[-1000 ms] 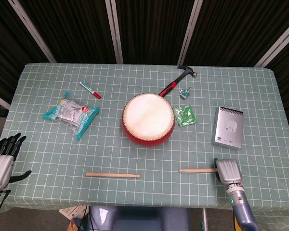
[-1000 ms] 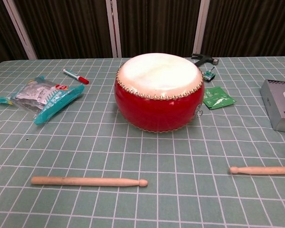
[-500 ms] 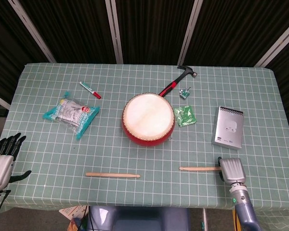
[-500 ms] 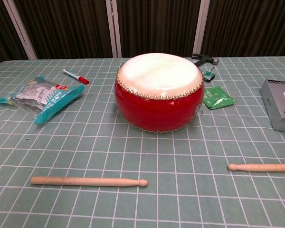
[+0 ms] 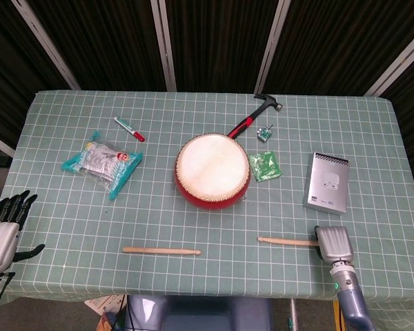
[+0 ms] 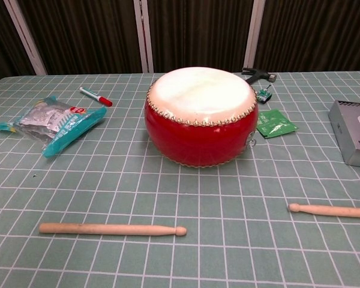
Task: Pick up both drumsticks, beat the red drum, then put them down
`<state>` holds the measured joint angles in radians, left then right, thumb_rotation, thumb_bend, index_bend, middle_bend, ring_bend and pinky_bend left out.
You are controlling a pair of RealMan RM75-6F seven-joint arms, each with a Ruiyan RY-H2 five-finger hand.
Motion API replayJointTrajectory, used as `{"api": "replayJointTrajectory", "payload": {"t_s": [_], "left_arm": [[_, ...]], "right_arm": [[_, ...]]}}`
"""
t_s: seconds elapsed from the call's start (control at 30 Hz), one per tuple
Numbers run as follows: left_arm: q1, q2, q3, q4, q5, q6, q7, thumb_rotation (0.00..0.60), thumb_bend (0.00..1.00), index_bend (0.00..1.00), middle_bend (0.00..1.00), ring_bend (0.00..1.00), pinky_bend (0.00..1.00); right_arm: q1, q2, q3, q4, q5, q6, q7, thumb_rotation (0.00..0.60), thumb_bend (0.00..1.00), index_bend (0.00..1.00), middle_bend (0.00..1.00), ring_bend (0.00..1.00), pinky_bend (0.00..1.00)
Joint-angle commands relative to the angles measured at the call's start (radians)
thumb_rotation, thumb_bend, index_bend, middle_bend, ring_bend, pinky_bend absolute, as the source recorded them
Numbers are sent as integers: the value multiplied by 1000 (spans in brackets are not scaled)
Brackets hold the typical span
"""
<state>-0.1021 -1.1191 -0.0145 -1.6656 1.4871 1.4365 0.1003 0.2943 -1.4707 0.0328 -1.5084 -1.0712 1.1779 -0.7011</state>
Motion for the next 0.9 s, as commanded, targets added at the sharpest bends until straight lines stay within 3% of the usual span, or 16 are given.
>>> {"api": "replayJointTrajectory", "payload": {"t_s": [0.03,0.17,0.37,0.57,0.63,0.77,0.9], "left_arm": [[0,0,0,0,0,0,-1,600,36,0,0,0,48],[1,1,1,-2,1,1,-2,600,36,0,0,0,48],[0,4,1,-8,1,-1,-1,600,37,2,0,0,49],[0,6,-2,-15,2,6,11,600,47,41,28,28,107],[1,7,-2,-20,3,8,14,600,57,66,98,88,176],[-3,12,-5,-29,3,5,23,600,118,147,324,303,328],[-12,12,-12,-36,4,1,50,600,166,256,584,599,650]], "right_arm": [[0,14,0,-21,-6,5,6,600,492,865,1000,1000,1000],[-3,64,13,-98,-25,28,35,600,508,883,999,1000,1000],[-20,224,56,-317,-35,52,159,600,532,911,1000,1000,1000],[-39,308,65,-392,-30,51,258,600,549,921,1000,1000,1000],[-42,318,59,-394,-33,46,278,600,549,921,1000,1000,1000],[-40,330,55,-401,-31,31,304,600,549,921,1000,1000,1000],[-36,334,52,-405,-36,28,312,600,549,921,1000,1000,1000]]}}
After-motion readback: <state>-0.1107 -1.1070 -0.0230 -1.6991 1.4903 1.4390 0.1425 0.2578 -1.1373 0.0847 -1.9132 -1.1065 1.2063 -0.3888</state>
